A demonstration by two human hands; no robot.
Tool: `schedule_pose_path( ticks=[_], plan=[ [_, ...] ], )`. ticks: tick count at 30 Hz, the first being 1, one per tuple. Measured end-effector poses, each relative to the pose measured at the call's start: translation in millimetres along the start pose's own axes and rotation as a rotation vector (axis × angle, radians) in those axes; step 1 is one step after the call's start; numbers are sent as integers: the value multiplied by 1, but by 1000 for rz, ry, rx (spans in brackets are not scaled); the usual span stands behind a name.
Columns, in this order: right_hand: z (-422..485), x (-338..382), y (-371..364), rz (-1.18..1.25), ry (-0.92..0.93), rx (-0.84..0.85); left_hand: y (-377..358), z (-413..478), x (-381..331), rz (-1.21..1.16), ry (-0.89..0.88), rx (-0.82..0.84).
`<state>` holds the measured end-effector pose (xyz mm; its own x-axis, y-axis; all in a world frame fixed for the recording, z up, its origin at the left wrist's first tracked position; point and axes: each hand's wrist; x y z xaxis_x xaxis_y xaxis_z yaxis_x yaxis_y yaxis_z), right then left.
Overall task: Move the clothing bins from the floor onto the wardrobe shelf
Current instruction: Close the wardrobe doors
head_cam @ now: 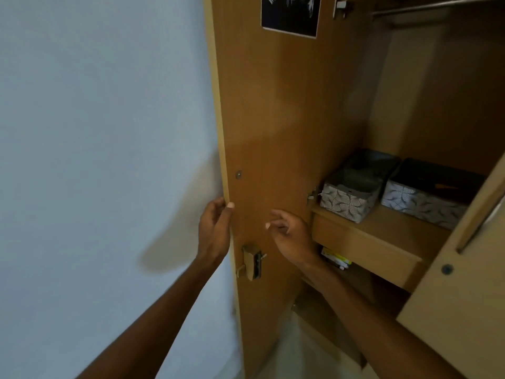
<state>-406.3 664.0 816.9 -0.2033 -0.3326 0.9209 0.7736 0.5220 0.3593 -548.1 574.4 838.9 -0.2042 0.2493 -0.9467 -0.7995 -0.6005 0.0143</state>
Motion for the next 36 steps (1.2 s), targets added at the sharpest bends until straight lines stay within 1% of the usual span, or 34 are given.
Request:
schedule_pose_path(
  ticks=[4,7,9,10,13,15,18,21,26,31,36],
  plan=[
    [-23,-8,-2,7,-9,-114,-3,-11,7,6,-88,51],
    [-40,-7,4,15,4,-233,-13,-20,13,-21,-164,181],
    [-53,-5,13,-14,46,-333,-22,-20,16,-38,-188,277],
    [-59,-3,19,-50,81,-383,-30,-19,17,-39,-181,305],
    [-73,3,37,-214,193,-514,-54,-15,17,7,-142,309],
    [-78,6,48,-298,191,-580,-72,-15,15,18,-143,393],
    [-84,4,66,-375,149,-669,-99,-16,14,-44,-118,545],
    [-94,-2,85,-436,146,-733,-125,-13,17,-110,-104,628],
    [-102,-11,118,-400,106,-840,-180,-11,20,-121,-82,759],
    [-99,-27,162,-407,41,-916,-235,-10,21,-92,-67,816],
    [-89,-47,207,-421,25,-944,-287,-4,21,-105,-44,847]
  ],
)
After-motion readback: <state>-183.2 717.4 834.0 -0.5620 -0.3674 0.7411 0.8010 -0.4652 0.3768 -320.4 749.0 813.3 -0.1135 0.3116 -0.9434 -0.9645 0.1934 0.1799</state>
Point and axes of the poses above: each hand's wrist, its own z-axis towards the middle knuckle, its own y-axis out of the back of the hand, x = y × z, and after that the axes turned 8 degrees about x, right-handed
